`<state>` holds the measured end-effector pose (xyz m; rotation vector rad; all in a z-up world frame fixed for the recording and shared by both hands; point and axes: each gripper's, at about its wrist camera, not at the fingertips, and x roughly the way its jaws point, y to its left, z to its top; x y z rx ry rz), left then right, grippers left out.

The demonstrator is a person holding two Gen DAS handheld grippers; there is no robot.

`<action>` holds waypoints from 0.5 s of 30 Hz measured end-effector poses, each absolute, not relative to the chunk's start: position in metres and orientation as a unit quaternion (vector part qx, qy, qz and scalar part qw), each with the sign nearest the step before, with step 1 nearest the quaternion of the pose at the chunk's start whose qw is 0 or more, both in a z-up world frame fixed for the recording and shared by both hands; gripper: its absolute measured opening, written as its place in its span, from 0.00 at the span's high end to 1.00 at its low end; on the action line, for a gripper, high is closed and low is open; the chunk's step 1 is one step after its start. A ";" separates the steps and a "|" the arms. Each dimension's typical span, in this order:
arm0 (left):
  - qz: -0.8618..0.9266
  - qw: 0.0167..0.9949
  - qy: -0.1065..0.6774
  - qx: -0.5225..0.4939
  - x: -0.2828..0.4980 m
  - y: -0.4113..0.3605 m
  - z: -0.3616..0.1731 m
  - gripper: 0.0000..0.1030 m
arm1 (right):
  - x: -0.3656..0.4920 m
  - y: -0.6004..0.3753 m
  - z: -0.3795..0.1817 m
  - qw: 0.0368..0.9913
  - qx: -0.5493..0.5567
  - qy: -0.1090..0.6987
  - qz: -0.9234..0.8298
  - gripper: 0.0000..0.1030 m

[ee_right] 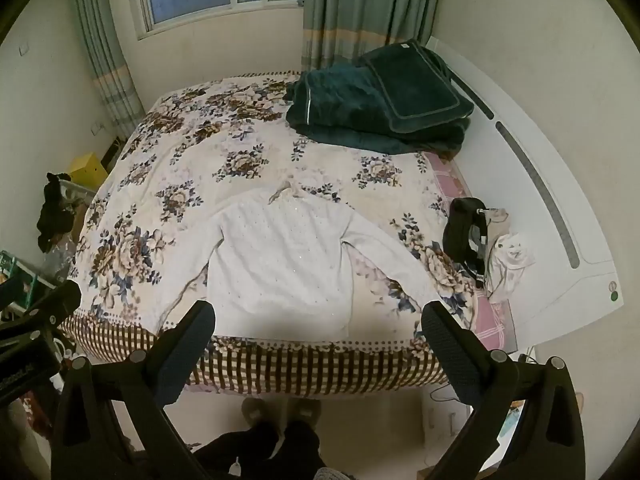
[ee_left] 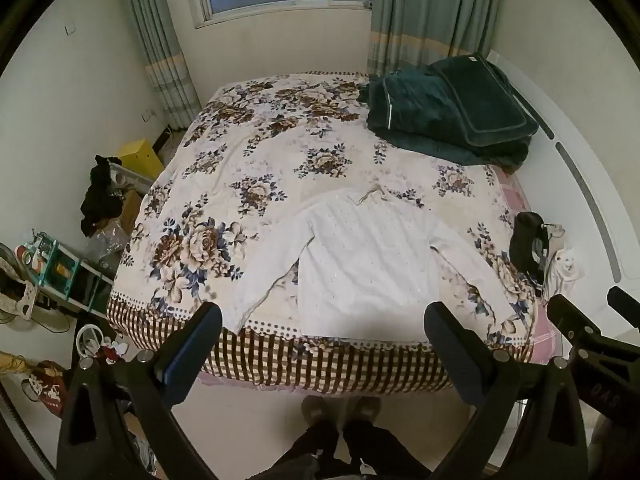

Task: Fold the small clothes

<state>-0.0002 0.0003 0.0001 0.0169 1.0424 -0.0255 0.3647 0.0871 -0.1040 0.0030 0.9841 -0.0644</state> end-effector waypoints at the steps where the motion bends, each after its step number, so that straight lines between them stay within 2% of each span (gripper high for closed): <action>1: -0.013 0.867 0.498 0.008 -0.001 0.000 0.001 0.00 | 0.365 0.087 -0.104 0.881 0.002 0.473 -0.030 0.00; 15: -0.013 0.870 0.493 0.010 -0.003 0.007 0.009 0.00 | 0.364 0.089 -0.102 0.883 0.004 0.468 -0.026 0.00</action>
